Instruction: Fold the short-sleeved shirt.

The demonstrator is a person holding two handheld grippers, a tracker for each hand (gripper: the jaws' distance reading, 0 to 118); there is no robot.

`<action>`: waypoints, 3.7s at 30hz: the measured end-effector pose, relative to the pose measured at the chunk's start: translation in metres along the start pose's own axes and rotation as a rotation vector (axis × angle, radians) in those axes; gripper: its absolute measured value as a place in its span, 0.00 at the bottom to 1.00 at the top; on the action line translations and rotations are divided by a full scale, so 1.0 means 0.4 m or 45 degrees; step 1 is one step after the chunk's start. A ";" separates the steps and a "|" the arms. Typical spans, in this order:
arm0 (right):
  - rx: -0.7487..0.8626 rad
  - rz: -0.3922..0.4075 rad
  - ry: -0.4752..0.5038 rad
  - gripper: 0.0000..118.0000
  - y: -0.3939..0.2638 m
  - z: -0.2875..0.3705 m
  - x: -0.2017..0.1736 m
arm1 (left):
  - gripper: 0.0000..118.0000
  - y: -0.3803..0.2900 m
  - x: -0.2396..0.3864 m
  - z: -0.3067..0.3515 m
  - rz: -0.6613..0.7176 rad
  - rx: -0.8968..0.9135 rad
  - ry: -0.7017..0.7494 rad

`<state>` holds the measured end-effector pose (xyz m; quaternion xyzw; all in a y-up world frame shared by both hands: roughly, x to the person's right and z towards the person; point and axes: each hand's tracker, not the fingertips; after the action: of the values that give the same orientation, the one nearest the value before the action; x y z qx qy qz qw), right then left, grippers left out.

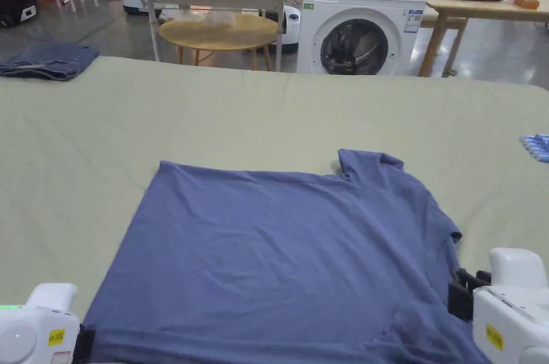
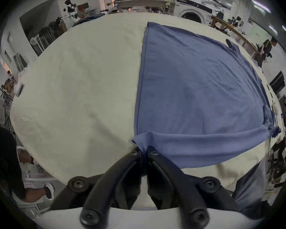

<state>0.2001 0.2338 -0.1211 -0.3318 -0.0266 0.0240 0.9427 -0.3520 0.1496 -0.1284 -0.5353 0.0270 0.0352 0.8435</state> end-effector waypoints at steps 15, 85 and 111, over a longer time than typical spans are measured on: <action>-0.503 -0.003 0.057 0.17 -0.201 -0.097 0.091 | 0.00 0.002 -0.013 0.008 -0.003 0.014 -0.024; 0.713 -0.105 0.015 0.00 0.174 -0.116 -0.183 | 0.00 0.264 0.254 0.192 -0.131 1.181 0.042; 0.444 -0.043 0.020 0.00 0.094 -0.172 -0.141 | 0.39 0.325 0.025 -0.169 -0.007 -0.059 -0.023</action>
<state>0.1475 0.2166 -0.2003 -0.1631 -0.0202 0.0097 0.9864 -0.3541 0.1439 -0.2750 -0.5544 0.0173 0.0383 0.8312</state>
